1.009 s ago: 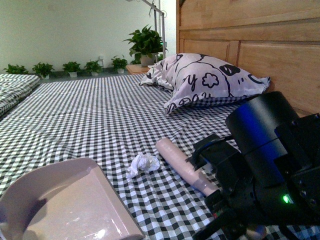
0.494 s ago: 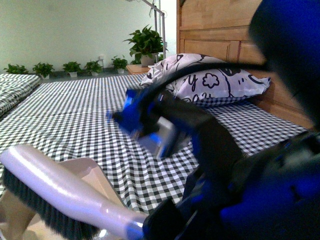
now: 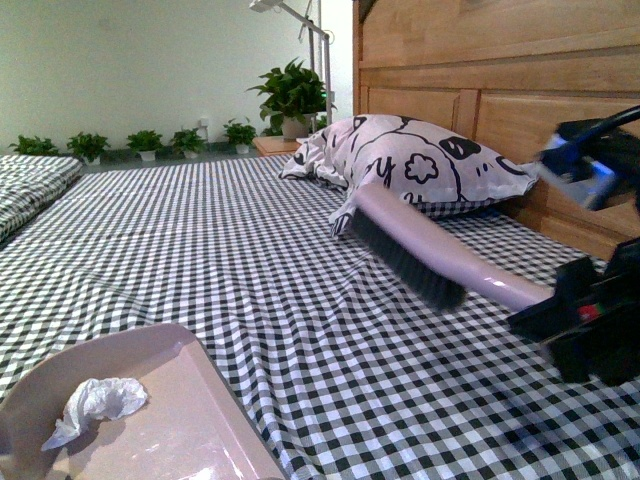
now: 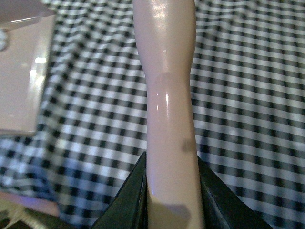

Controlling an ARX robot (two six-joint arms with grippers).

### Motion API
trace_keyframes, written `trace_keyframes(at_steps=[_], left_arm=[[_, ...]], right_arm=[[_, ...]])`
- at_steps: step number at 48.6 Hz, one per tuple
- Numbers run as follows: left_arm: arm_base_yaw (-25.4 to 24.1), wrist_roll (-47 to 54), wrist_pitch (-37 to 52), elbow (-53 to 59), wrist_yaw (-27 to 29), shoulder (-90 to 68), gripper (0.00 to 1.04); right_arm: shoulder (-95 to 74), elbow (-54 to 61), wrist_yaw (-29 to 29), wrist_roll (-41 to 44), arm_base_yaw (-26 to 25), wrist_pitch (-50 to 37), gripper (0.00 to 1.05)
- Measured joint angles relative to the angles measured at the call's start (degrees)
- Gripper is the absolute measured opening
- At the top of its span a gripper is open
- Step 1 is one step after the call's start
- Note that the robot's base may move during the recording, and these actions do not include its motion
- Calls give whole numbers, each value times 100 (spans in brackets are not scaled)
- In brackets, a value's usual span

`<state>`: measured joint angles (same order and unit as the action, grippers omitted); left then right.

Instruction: Clean up trash

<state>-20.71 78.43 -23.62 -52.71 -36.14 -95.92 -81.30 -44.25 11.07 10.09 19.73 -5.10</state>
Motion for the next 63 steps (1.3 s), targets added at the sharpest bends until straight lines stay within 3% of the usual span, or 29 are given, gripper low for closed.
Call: trace_keyframes(at_steps=[6,11,16,28,36,40,51,63], left_arm=[[-2,-114,122,33,-57,9,26],[-2,-1193,1696,533,-275,155,26],[-7,-2505,2603,612,-284,337,26],[-44,-4236,3639,745,111,684,26],[-153,-5346,4579,1034,1080,960,26],[-229,-5718,5268,1419,1668,1353,26],[-216,-6063,6087,2391,1672,2734,26],[-195,-6474,5976,2951,1777,4006,26]], right_arm=[[107,57,197,-22,-634,-42,21],[407,127,520,-68,-1143,105,21],[990,227,885,-280,-1469,369,21],[2133,361,1338,-962,-1464,824,21],[2763,306,1384,-1646,-1235,970,21],[3023,219,1233,-2017,-1045,994,21],[3206,177,262,-2682,-855,1008,21],[3467,240,-892,-3145,-621,920,21]])
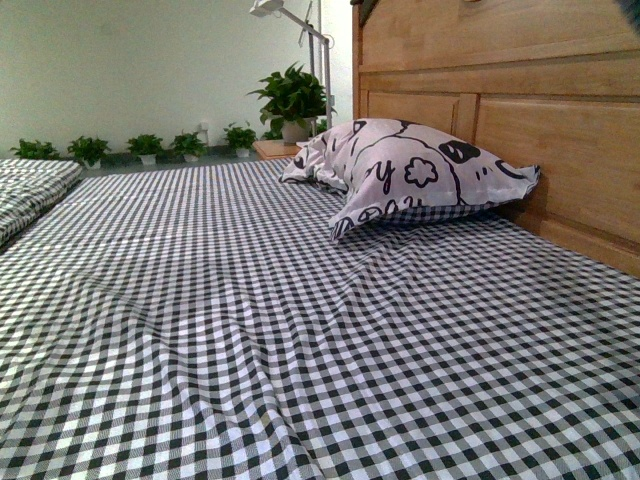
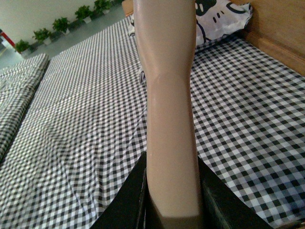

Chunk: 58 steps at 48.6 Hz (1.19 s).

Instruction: Clean up trash

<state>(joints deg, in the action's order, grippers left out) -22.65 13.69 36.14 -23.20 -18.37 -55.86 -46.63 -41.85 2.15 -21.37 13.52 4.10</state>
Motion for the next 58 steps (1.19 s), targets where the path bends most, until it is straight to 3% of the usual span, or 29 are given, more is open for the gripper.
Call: trace_keyframes(at_steps=[8,37,58], left_arm=[[-31,-251,-376,205,-24,673,26],[-81,-1069,-2422,614,-560,3482,26],[-33,-1270,-2577,616,-715,3720,26]], right_arm=[[289,26,-195,-31,201,39,21],[1220,26,-168,258,24,487,21],[1298,26,-258,470,-24,579,21]])
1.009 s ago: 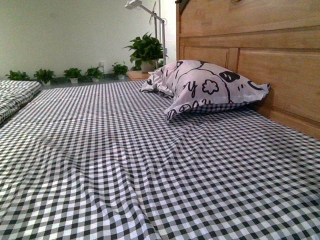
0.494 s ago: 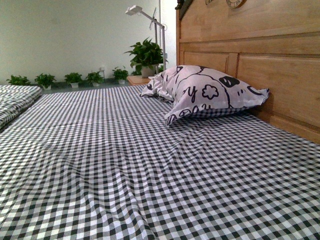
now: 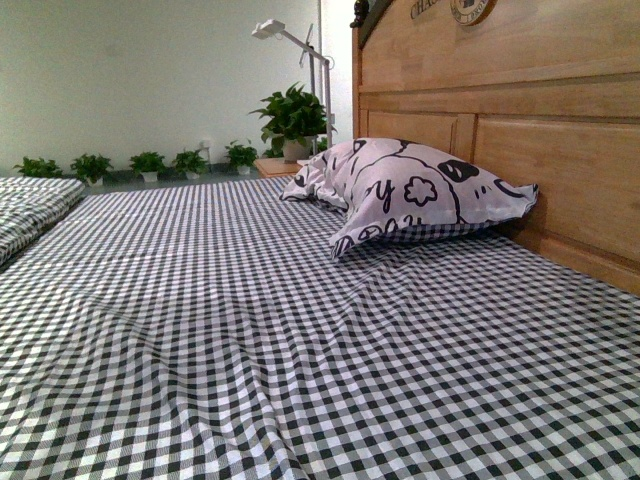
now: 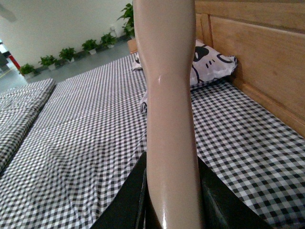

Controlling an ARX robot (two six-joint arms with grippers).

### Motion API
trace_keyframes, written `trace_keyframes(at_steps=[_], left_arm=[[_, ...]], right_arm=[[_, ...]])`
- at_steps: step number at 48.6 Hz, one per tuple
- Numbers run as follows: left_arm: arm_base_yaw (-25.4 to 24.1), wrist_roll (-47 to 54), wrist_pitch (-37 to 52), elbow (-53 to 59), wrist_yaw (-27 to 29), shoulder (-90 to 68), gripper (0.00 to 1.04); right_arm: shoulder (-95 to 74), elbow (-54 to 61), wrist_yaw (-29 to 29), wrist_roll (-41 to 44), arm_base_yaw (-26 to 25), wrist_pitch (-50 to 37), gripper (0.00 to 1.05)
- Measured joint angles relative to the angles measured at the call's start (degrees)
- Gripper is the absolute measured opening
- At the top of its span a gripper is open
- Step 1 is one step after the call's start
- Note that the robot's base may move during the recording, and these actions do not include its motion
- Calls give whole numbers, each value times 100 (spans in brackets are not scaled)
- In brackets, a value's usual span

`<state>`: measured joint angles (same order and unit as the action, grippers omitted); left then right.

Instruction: Clean up trash

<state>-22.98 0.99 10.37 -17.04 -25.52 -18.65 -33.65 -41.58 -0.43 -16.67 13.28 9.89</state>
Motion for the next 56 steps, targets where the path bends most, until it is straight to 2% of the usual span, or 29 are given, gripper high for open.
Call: trace_keyframes(at_steps=[56], left_arm=[[0,-24,0,0,0,2,26]], right_arm=[[0,0,-2,17,-2,0,21]])
